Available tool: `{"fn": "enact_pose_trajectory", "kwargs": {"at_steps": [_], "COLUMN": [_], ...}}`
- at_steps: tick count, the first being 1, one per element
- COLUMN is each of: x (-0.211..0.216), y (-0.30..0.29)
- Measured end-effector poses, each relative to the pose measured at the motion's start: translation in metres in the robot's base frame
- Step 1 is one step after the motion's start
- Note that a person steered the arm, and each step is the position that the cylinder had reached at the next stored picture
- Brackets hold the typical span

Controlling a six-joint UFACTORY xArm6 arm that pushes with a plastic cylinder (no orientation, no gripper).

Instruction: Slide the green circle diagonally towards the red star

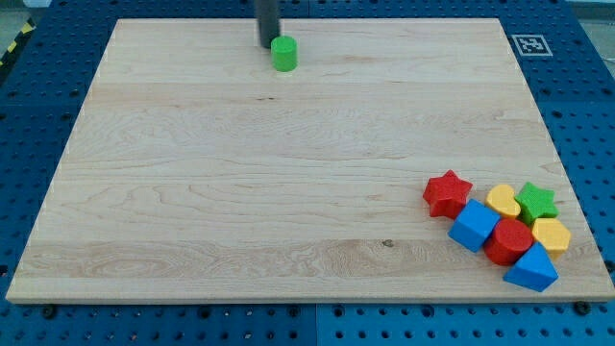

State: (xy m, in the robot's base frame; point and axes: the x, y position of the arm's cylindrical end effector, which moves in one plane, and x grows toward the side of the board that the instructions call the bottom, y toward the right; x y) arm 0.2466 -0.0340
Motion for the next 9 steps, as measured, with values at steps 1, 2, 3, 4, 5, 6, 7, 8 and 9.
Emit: {"fn": "enact_pose_trajectory", "kwargs": {"at_steps": [1,2,3,4,5,6,7,8,9], "x": [0.011,0.016,-0.011,-0.022,-0.009,0.005,0.008,0.022,0.043], "y": [0.035,0.035,0.035,0.015,-0.012,-0.025,-0.023,-0.011,0.007]}}
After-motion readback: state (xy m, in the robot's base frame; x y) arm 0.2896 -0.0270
